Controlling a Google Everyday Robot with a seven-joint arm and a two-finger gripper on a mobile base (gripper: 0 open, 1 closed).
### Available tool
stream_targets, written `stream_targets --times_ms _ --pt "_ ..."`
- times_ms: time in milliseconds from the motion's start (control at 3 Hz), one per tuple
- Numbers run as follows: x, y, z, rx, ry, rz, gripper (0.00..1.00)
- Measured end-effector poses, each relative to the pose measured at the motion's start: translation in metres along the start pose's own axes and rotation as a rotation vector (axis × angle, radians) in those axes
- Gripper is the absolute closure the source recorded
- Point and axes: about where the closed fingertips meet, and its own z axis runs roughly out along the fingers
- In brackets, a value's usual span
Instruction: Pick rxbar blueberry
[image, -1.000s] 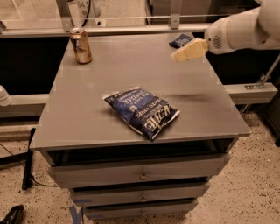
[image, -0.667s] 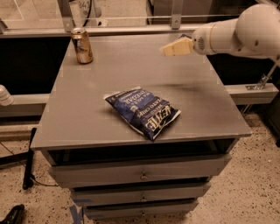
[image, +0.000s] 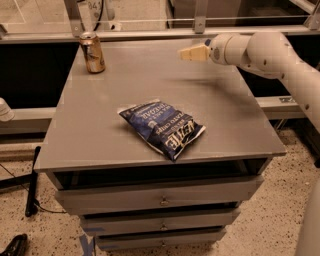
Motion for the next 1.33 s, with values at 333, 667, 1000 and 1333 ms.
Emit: stream_targets --times_ms 333,667,1000,1333 --pt "0.02 -0.026 0.024 0.013 -0.003 -0.032 0.0" --pt "0.038 -0.052 0.035 0.037 0.009 -0.049 0.0" --pt "0.046 -0.075 0.037 0.064 0.026 -0.061 0.0" --pt "0.05 -0.092 0.038 0.085 0.035 -0.05 0.0"
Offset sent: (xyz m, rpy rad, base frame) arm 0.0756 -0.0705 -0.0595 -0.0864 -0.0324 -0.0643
